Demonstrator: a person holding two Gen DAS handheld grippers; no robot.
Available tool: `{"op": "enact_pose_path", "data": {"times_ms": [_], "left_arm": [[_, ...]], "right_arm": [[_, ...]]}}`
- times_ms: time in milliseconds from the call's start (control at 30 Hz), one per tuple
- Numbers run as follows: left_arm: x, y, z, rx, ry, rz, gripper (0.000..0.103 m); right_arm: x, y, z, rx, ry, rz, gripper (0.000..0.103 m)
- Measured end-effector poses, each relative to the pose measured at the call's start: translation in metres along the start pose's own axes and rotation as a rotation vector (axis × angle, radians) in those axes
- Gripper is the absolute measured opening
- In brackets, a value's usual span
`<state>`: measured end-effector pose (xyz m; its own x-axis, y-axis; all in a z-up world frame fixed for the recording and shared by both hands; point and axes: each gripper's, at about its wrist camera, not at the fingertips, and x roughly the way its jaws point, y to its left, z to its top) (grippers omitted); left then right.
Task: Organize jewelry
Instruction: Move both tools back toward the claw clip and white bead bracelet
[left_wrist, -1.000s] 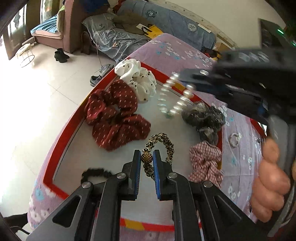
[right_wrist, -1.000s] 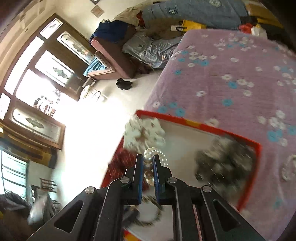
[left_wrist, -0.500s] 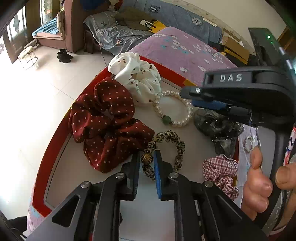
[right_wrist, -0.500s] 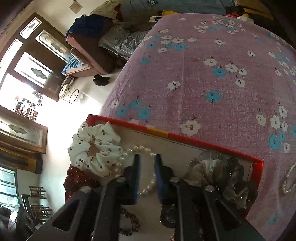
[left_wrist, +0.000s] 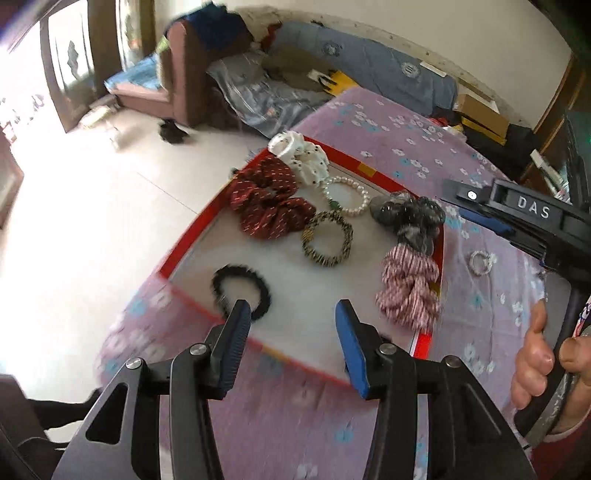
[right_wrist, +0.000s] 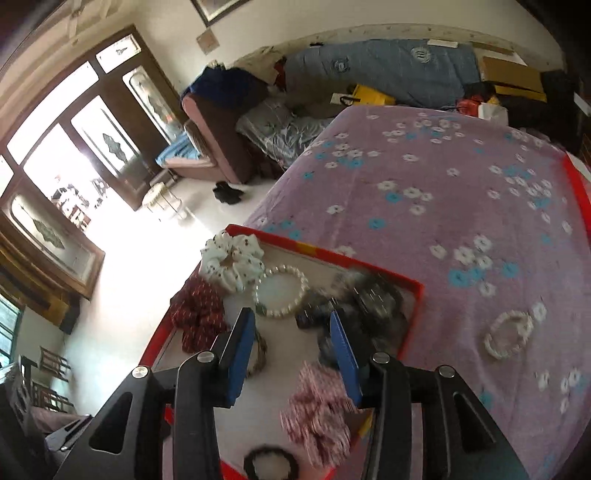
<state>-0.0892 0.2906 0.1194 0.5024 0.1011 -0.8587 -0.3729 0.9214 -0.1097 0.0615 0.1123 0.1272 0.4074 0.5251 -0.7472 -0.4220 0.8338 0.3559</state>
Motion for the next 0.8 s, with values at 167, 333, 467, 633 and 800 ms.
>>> {"op": "enact_pose_path", "data": {"times_ms": [167, 333, 467, 633, 800], "left_arm": [[-0.020, -0.025, -0.032, 0.026, 0.001, 0.052, 0.047], [-0.039, -0.056, -0.050, 0.064, -0.032, 0.048, 0.047], [-0.049, -0.078, -0.058, 0.083, -0.050, 0.038, 0.047], [-0.060, -0.101, -0.069, 0.109, -0.065, 0.024, 0.047], [-0.063, -0.121, -0.077, 0.126, -0.065, 0.004, 0.047]], "right_arm": [[-0.032, -0.022, -0.036, 0.029, -0.019, -0.003, 0.047], [-0.056, -0.051, -0.062, 0.060, 0.004, -0.011, 0.047], [-0.078, -0.069, -0.079, 0.063, -0.001, -0.040, 0.047], [-0.100, -0.092, -0.099, 0.080, -0.013, -0.066, 0.050], [-0.118, -0.116, -0.113, 0.112, -0.028, -0.101, 0.050]]}}
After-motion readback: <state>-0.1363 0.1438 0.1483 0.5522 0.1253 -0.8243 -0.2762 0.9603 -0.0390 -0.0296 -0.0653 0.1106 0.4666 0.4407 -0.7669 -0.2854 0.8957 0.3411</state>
